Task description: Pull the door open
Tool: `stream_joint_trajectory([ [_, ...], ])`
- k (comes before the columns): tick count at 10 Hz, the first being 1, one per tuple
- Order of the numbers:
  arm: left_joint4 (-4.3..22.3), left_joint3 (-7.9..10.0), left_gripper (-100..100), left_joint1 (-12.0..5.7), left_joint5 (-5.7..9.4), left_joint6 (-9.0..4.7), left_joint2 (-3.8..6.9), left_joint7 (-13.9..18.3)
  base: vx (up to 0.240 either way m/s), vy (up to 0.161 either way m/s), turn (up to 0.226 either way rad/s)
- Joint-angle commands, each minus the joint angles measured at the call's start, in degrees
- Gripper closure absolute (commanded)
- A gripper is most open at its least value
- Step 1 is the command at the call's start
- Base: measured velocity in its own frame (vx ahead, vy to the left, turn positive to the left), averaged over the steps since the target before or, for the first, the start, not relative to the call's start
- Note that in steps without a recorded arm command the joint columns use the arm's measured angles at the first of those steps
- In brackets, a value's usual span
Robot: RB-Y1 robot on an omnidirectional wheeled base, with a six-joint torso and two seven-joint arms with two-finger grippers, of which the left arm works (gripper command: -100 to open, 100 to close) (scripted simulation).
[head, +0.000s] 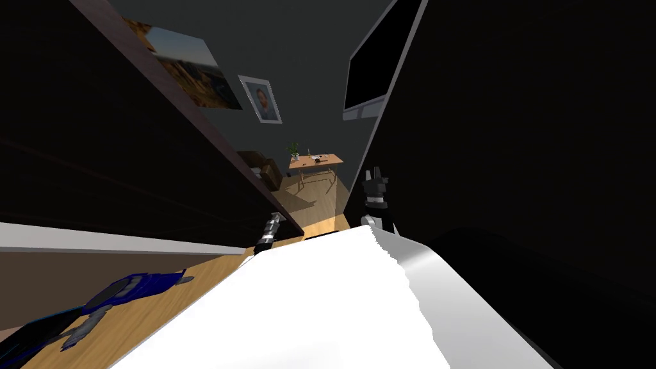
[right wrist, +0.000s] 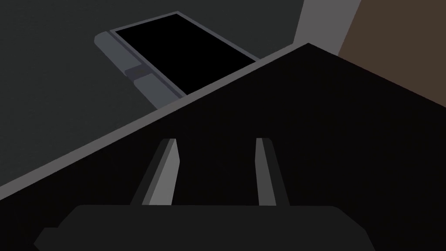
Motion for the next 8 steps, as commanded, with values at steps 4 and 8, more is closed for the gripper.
stream_joint_trajectory([
  [4, 0.15, -1.47, 100, 2.06, -1.48, -3.7, 2.05, 2.71, -0.153, 0.05, -0.092],
  [8, 0.5, -2.06, 100, 3.89, -2.46, -7.08, 3.67, 4.26, -0.168, 0.059, -0.083],
])
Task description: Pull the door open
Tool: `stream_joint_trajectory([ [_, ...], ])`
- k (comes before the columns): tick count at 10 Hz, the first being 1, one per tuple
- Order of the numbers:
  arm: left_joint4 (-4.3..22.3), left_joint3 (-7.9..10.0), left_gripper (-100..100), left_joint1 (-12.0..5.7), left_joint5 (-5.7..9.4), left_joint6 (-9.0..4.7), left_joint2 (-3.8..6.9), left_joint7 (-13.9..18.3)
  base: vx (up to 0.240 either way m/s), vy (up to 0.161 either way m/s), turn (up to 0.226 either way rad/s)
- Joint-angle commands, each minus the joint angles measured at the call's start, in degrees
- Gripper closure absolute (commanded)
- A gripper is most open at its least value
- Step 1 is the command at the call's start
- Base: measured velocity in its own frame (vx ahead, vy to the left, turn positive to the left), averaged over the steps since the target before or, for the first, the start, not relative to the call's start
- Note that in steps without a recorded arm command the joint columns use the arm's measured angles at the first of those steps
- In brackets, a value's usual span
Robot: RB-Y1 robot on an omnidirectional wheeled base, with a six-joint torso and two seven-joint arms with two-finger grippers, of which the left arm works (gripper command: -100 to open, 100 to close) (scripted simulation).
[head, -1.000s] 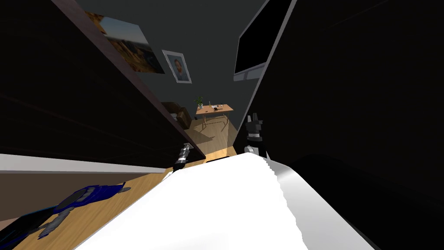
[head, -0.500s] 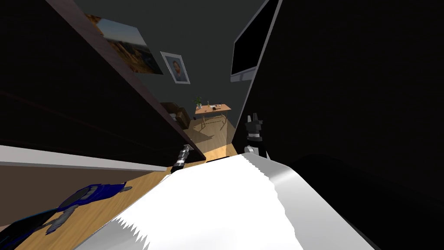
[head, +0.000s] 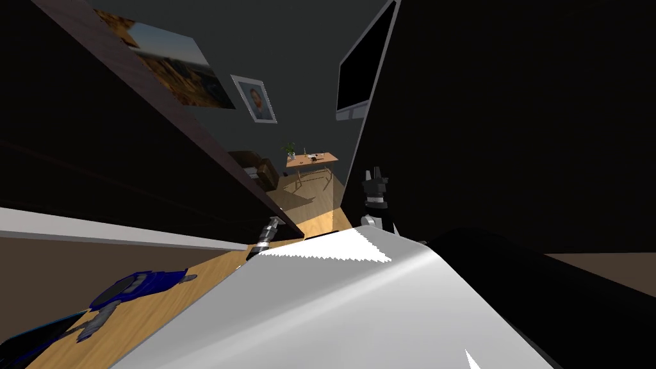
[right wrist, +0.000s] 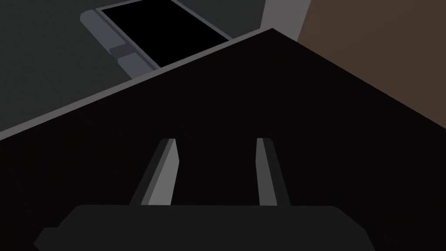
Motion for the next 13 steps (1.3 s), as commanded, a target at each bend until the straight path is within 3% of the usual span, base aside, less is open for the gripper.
stream_joint_trajectory([
  [1, 0.57, -0.16, 100, 0.82, -0.43, -2.11, 1.01, 0.85, -0.138, 0.061, -0.086],
  [4, 0.74, -0.45, 100, 1.73, -0.92, -3.78, 1.81, 1.61, -0.12, 0.047, -0.056],
  [5, 0.59, -0.66, 100, 1.67, -0.98, -3.2, 1.4, 1.47, -0.042, 0.005, -0.006],
  [6, 1.63, -0.72, 100, 1.93, -1.25, -4.77, 1.85, 1.78, -0.141, 0.061, -0.169],
  [8, 2.34, -0.72, 100, 2.09, -1.44, -5.95, 2.24, 2.02, -0.18, 0.082, -0.162],
  [13, 5.1, -0.73, 100, 2.69, -2.16, -10.51, 3.75, 2.97, -0.219, 0.094, -0.16],
])
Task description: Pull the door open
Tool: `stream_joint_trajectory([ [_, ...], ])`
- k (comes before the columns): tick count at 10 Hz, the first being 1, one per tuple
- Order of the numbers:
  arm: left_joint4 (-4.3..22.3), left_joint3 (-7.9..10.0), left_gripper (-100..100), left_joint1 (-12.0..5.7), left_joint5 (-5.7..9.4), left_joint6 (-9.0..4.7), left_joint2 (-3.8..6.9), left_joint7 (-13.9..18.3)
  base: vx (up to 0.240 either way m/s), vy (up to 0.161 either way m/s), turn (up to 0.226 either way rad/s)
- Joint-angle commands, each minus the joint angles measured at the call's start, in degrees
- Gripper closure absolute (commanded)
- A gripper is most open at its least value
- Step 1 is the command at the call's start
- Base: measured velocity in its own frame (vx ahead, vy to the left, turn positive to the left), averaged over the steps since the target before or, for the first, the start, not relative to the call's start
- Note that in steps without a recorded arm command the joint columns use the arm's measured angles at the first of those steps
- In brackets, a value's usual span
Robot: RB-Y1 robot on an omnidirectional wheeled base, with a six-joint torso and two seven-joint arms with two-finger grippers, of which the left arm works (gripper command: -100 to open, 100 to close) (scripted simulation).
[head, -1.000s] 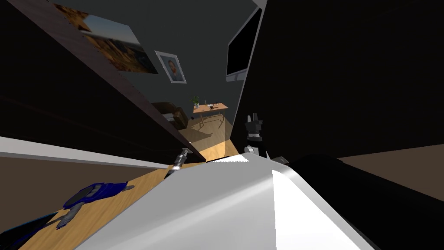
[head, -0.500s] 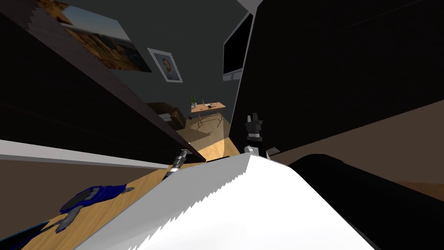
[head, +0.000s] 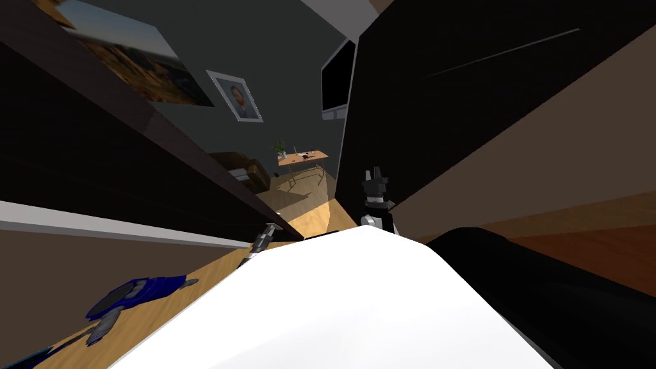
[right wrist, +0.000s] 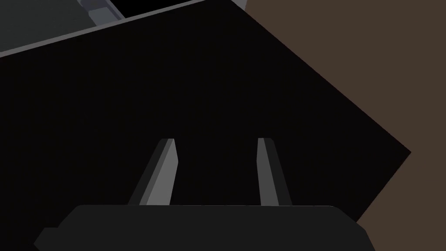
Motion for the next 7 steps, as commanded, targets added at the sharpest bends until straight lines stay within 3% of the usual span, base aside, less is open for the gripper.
stream_joint_trajectory([
  [1, 0.34, 0.16, 100, 0.55, -0.13, -1.29, 0.68, 0.35, -0.254, 0.117, -0.185],
  [2, 1.03, -0.08, 100, -0.17, -0.19, -1.09, 0.25, 0.16, -0.107, 0.043, -0.041],
  [3, 1.48, -0.78, 100, -1.26, 0.5, -0.05, -0.33, -0.48, -0.173, 0.045, -0.094],
  [7, 2.09, -2.37, 100, -4.68, 2.78, 3.37, -1.75, -2.41, -0.237, 0.108, -0.169],
])
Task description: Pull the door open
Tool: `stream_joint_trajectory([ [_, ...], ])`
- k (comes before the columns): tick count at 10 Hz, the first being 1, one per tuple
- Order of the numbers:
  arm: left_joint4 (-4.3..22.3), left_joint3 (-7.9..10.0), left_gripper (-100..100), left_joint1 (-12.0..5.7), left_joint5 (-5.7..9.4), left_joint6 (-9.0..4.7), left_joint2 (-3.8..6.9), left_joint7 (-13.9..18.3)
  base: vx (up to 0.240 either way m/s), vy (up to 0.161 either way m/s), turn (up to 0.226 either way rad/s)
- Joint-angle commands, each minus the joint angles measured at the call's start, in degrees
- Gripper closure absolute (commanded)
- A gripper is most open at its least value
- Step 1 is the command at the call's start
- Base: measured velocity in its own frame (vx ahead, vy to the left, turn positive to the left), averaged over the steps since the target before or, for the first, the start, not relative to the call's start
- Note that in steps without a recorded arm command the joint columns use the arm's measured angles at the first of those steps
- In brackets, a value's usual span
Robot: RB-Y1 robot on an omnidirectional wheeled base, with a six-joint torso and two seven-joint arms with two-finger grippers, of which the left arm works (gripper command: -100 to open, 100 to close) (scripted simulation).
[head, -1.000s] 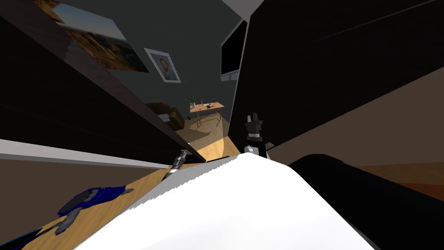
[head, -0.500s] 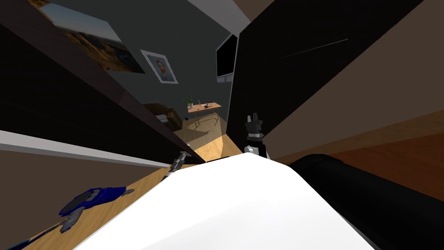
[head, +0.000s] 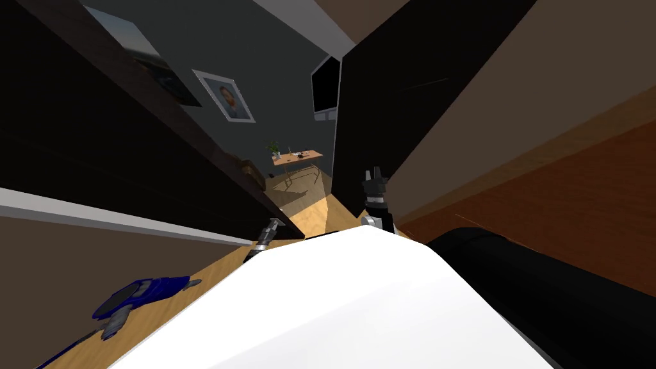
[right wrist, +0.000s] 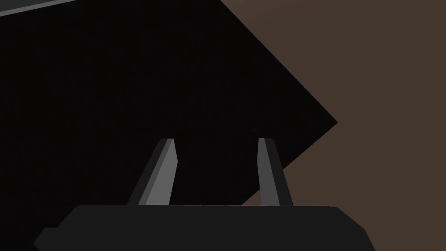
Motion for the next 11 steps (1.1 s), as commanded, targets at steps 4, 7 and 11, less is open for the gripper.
stream_joint_trajectory([
  [4, 0.04, -1.97, 100, -3.36, 2.68, 4.27, -1.79, -2.43, -0.2, 0.099, -0.135],
  [7, 0.44, -3.02, 100, -5.6, 4.17, 6.49, -2.71, -3.68, -0.203, 0.099, -0.131],
  [11, 0.99, -4.52, 100, -8.78, 6.3, 9.63, -4.02, -5.45, -0.194, 0.083, -0.116],
])
